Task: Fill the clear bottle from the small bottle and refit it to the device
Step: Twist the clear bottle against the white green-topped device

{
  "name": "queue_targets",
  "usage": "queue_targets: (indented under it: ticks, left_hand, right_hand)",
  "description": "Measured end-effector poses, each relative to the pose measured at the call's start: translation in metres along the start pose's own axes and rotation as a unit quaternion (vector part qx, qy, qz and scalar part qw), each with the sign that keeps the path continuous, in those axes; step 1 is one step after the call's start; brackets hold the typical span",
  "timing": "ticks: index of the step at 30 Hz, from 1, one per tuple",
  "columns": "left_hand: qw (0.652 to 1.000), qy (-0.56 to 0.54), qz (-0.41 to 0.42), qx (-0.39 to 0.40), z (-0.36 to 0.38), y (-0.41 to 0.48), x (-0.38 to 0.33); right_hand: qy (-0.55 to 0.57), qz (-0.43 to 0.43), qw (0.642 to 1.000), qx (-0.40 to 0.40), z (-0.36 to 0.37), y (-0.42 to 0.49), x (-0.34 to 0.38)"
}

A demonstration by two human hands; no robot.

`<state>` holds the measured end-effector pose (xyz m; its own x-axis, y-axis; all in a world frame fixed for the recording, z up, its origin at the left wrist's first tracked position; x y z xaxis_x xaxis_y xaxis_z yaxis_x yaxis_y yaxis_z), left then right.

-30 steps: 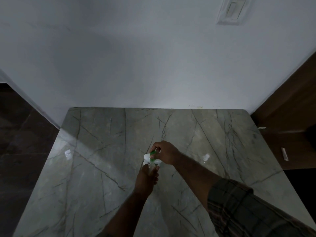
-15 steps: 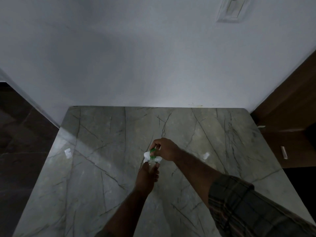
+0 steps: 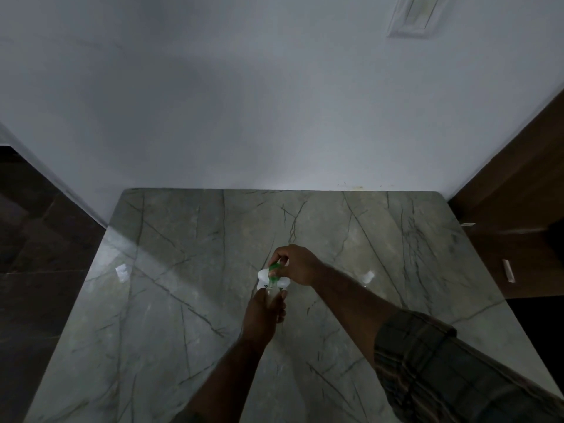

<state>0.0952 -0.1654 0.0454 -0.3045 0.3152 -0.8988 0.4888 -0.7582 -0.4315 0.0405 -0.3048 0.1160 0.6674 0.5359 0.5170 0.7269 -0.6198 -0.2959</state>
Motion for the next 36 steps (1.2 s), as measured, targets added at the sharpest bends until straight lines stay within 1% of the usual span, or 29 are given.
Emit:
queue_targets:
  ticks: [5, 13, 16, 18, 22, 25, 36]
  left_hand:
    - [1.0, -0.014, -0.018, -0.007, 0.0, 0.001, 0.005]
    - [0.999, 0.046, -0.007, -0.003, -0.002, -0.002, -0.001]
    - [0.997, 0.073, -0.009, -0.033, -0.004, -0.005, 0.002]
    - [0.996, 0.071, -0.017, -0.046, -0.004, -0.006, 0.004]
    - [0.996, 0.074, -0.006, -0.053, -0.002, -0.01, 0.001]
    - [0.996, 0.072, 0.015, -0.049, -0.001, -0.012, -0.004]
    - [0.997, 0.061, 0.013, -0.048, -0.002, -0.01, -0.003]
  right_hand:
    - [0.008, 0.012, 1.0, -0.005, 0.008, -0.003, -0.006]
    - [0.001, 0.014, 1.0, 0.003, 0.0, -0.001, -0.002]
    - [0.01, 0.015, 1.0, 0.0, 0.004, -0.004, -0.003]
    - [0.02, 0.013, 1.0, 0.005, 0.008, -0.005, -0.005]
    - [0.018, 0.015, 1.0, 0.014, 0.004, -0.005, -0.002]
    - [0.021, 0.014, 1.0, 0.014, -0.001, -0.004, 0.0]
    - [0.029, 0.008, 1.0, 0.003, 0.0, -0.003, -0.004]
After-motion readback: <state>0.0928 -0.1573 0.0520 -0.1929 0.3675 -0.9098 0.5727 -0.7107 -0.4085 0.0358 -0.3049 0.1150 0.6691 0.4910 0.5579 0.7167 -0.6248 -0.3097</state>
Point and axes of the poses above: each hand's wrist, its own y-axis towards the middle knuckle, its own z-axis out of the palm, x = y × z, the point moved 3 cm from there along y, towards the middle knuckle, and after that the axes turned 12 degrees about -y, right-handed, at the moved point
